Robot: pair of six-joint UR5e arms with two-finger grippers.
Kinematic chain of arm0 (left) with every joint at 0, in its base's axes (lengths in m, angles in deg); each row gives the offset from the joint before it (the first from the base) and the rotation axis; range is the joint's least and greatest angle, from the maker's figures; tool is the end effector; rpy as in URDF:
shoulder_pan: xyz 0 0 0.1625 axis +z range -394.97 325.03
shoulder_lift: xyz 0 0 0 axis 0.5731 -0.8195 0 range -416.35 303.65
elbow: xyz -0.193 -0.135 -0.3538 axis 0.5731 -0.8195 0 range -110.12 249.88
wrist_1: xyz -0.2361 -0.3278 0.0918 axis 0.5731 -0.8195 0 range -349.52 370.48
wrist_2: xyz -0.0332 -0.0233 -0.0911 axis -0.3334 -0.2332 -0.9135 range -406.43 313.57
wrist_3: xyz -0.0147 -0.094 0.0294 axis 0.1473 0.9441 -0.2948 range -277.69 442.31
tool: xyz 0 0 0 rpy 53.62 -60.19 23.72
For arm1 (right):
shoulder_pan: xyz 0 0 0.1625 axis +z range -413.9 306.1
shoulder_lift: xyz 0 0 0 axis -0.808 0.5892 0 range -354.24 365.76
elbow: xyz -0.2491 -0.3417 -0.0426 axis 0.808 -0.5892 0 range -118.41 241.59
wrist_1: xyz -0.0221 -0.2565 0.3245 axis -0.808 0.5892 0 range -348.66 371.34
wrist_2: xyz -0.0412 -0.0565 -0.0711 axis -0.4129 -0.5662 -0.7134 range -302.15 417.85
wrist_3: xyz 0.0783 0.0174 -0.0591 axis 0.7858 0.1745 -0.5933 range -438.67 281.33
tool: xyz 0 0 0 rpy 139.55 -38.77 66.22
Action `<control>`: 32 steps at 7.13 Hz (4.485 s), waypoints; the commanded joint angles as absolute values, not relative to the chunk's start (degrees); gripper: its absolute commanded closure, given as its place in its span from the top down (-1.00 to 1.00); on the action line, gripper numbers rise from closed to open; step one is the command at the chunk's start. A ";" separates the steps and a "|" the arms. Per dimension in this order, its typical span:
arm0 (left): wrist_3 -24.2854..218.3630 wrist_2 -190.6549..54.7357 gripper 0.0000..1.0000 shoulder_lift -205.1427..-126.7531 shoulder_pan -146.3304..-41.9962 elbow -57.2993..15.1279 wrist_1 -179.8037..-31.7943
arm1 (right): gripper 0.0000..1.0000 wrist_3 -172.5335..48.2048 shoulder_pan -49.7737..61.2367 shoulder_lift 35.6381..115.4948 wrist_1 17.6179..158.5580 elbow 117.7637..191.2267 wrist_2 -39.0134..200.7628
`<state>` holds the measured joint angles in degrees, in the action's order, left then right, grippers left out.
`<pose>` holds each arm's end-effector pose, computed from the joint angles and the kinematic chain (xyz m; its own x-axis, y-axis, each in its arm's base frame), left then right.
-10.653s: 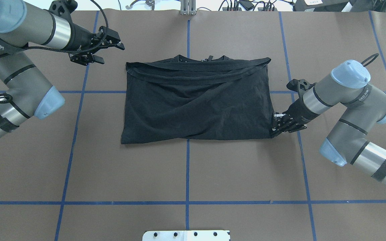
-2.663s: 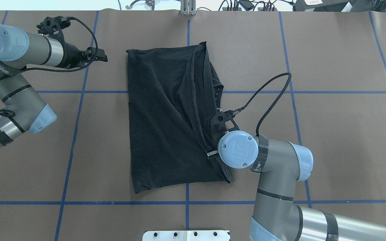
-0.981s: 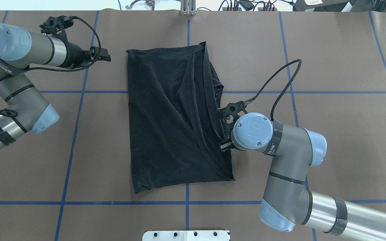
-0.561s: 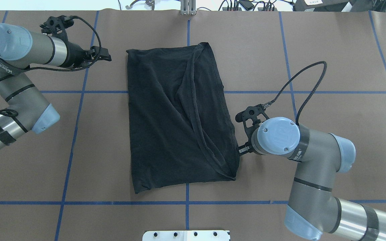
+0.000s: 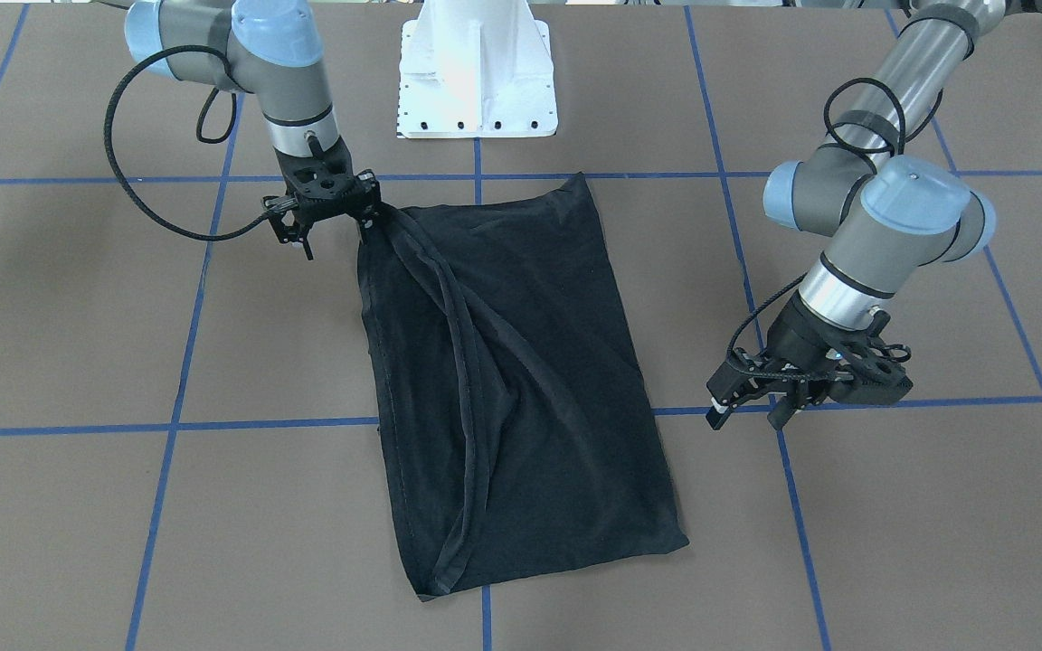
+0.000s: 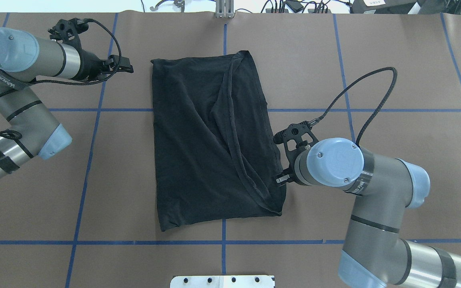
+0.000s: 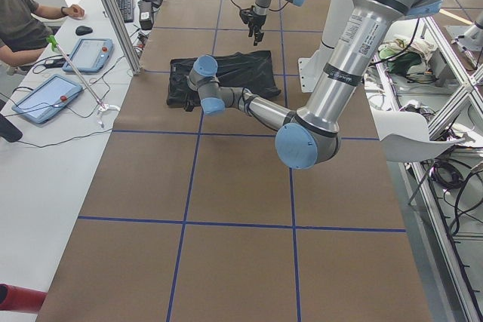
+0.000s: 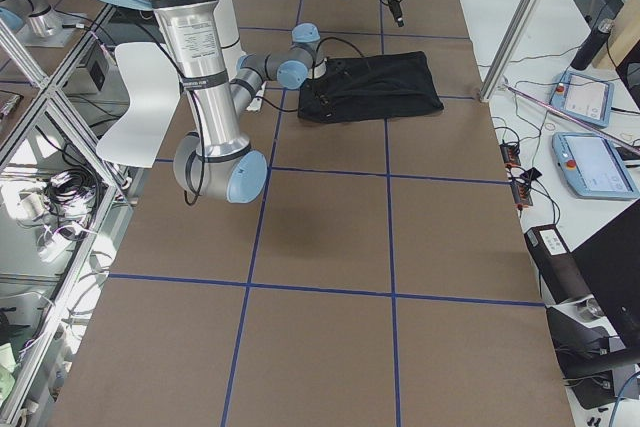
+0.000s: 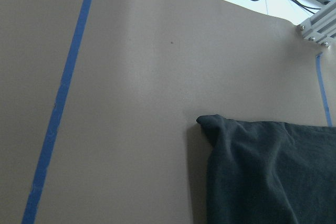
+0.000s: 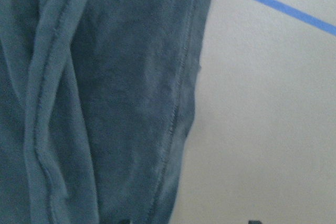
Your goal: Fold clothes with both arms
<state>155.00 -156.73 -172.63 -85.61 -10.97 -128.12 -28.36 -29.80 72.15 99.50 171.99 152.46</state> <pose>0.3606 -0.5956 0.3756 0.4049 -0.0538 -0.9128 0.4233 0.8959 0.1349 -0.4901 -0.3565 0.2771 0.7156 -0.3773 0.5879 0.1334 0.8999 0.4152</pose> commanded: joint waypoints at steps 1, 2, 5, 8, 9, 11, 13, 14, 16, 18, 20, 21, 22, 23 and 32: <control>154.82 -156.73 0.99 -172.63 -85.50 -10.98 -128.21 | 0.50 -27.95 -27.72 61.80 98.80 163.33 152.07; 154.82 -156.73 0.99 -172.63 -85.42 -10.89 -128.21 | 0.17 -27.87 -27.62 60.79 98.53 161.54 152.16; 154.91 -156.73 0.99 -172.63 -85.42 -10.98 -128.21 | 0.16 -28.04 -30.51 61.39 99.23 161.70 151.37; 154.99 -157.34 0.99 -172.55 -85.42 -11.06 -128.30 | 0.96 -27.95 -32.63 58.69 98.97 157.32 147.41; 154.99 -157.87 0.99 -172.55 -85.42 -11.06 -128.30 | 0.97 -27.87 -32.63 57.62 98.97 156.08 147.33; 155.08 -157.96 0.99 -172.63 -85.42 -11.06 -128.30 | 0.97 -27.86 -32.63 57.44 98.88 154.41 147.15; 155.17 -157.96 0.99 -172.63 -85.33 -11.06 -128.30 | 0.97 -28.04 -32.63 57.35 98.79 152.91 147.06; 155.17 -157.96 0.99 -172.63 -85.33 -11.06 -128.30 | 0.97 -28.30 -32.46 57.35 98.71 152.91 147.06; 155.17 -157.96 0.99 -172.72 -85.33 -11.06 -128.30 | 0.96 -28.83 -29.84 58.05 98.70 152.91 147.93; 155.17 -157.96 0.99 -172.81 -84.98 -11.06 -128.30 | 0.96 -33.28 -25.62 58.93 98.79 153.25 151.78; 155.26 -157.96 0.99 -172.81 -84.98 -11.15 -128.30 | 0.96 -36.37 -22.97 65.06 98.53 156.14 153.30; 155.26 -157.96 0.99 -172.90 -84.89 -11.15 -128.30 | 0.96 -37.96 -22.70 69.35 98.53 159.20 153.30; 155.17 -157.96 0.99 -172.98 -84.89 -11.24 -128.21 | 0.96 -38.58 -22.00 72.52 98.53 162.45 153.56; 155.17 -157.96 0.99 -173.42 -84.89 -11.15 -127.86 | 0.96 -40.76 -20.69 73.77 99.31 165.44 154.26; 155.17 -157.96 0.99 -173.60 -84.71 -11.06 -128.03 | 0.98 -38.85 -26.38 55.86 98.62 152.65 152.00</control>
